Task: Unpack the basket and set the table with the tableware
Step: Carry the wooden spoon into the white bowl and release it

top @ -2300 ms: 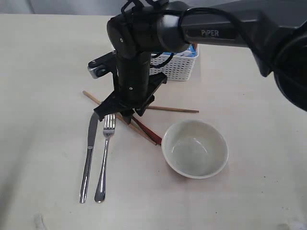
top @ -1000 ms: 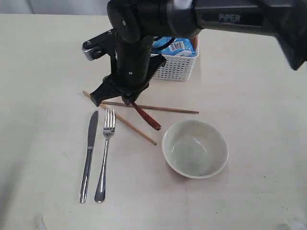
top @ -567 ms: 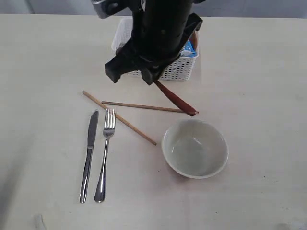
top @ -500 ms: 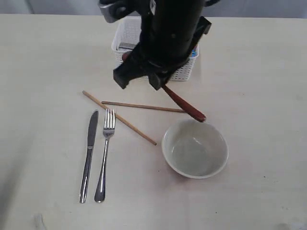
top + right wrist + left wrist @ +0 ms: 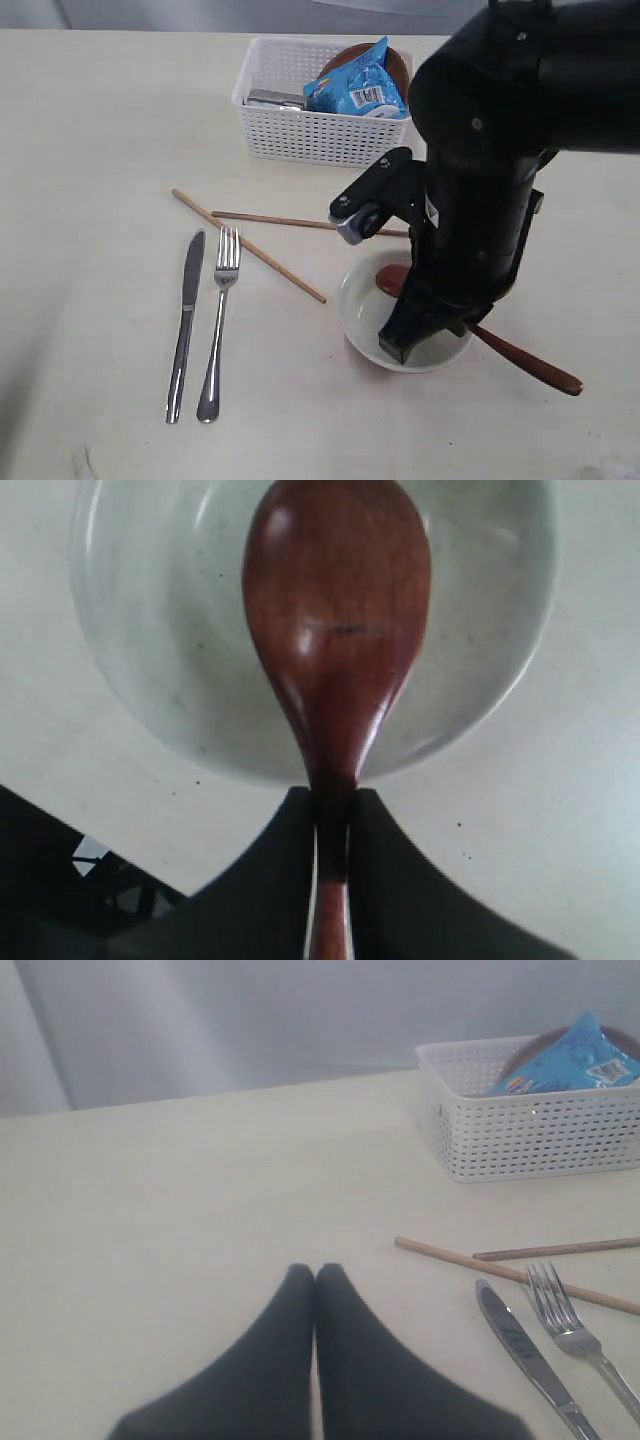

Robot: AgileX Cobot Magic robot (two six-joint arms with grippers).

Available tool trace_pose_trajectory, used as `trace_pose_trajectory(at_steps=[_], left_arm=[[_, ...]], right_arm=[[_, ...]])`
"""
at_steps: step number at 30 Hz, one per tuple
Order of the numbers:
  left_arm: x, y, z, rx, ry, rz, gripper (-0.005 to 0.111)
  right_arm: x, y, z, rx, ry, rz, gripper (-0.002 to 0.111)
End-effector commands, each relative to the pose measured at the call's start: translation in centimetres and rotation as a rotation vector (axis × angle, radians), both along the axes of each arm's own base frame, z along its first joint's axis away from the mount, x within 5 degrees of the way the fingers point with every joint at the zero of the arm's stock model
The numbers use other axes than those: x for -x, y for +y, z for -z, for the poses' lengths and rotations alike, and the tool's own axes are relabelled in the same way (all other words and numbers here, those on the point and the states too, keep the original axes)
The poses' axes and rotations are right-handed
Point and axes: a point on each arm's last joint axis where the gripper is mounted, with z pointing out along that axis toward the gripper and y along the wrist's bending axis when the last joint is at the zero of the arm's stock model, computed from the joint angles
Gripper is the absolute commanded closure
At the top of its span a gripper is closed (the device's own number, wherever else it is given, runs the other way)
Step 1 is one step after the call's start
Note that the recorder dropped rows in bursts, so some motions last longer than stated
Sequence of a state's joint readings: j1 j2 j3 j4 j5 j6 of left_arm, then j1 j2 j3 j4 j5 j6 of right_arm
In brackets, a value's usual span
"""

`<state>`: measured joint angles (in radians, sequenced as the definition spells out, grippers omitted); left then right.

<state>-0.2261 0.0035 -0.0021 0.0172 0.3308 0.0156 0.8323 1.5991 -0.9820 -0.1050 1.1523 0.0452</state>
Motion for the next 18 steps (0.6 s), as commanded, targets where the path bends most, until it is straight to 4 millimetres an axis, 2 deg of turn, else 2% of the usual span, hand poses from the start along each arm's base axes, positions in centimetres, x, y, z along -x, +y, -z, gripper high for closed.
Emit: trace_pose_trajectory(at_steps=[1, 8, 18], left_arm=[[0.00, -0.02, -0.05, 0.001, -0.013, 0.004, 0.106], [0.00, -0.02, -0.05, 0.001, -0.013, 0.004, 0.106], [0.00, -0.02, -0.05, 0.001, -0.013, 0.004, 0.106]], right_arm=[[-0.14, -0.19, 0.66, -0.037, -0.051, -0.022, 0.109], [-0.53, 0.38, 0.72, -0.101, -0.096, -0.027, 0.108], [-0.48, 0.16, 0.71, -0.077, -0.090, -0.033, 0.108]])
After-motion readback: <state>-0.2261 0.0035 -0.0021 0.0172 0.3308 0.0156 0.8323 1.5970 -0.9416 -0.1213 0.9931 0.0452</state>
